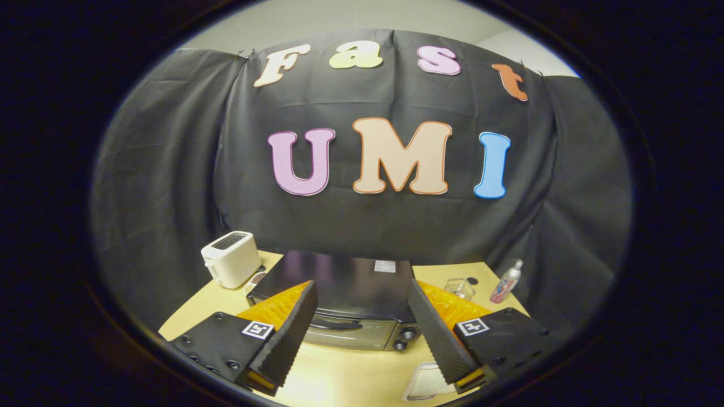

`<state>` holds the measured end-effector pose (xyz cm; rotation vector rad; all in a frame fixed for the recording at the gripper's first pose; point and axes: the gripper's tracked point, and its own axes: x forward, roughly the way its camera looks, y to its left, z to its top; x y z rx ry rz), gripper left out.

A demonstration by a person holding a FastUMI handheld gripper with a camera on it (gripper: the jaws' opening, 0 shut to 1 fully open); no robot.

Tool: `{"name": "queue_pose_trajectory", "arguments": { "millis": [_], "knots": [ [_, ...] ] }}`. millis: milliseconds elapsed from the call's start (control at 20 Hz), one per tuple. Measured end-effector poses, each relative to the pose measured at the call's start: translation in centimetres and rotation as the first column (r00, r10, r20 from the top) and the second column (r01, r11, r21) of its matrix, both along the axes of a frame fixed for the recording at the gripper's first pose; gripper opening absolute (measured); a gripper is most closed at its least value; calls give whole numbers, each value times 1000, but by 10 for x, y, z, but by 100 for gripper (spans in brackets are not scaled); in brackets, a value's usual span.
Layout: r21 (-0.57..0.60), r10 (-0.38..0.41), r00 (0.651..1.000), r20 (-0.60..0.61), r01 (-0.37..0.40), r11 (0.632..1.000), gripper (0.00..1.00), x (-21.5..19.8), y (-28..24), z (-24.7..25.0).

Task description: Open the toaster oven, put the food inside, and close the toaster oven door.

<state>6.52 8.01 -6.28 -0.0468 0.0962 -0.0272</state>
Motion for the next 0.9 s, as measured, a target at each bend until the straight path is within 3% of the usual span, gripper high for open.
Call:
{"name": "queue_pose_trajectory", "arguments": {
  "millis": [400, 900],
  "knots": [
    [-4, -73, 996, -53, 72, 997, 100, 41, 23, -55],
    [34, -75, 993, -88, 79, 996, 100, 91, 40, -114]
  ]
}}
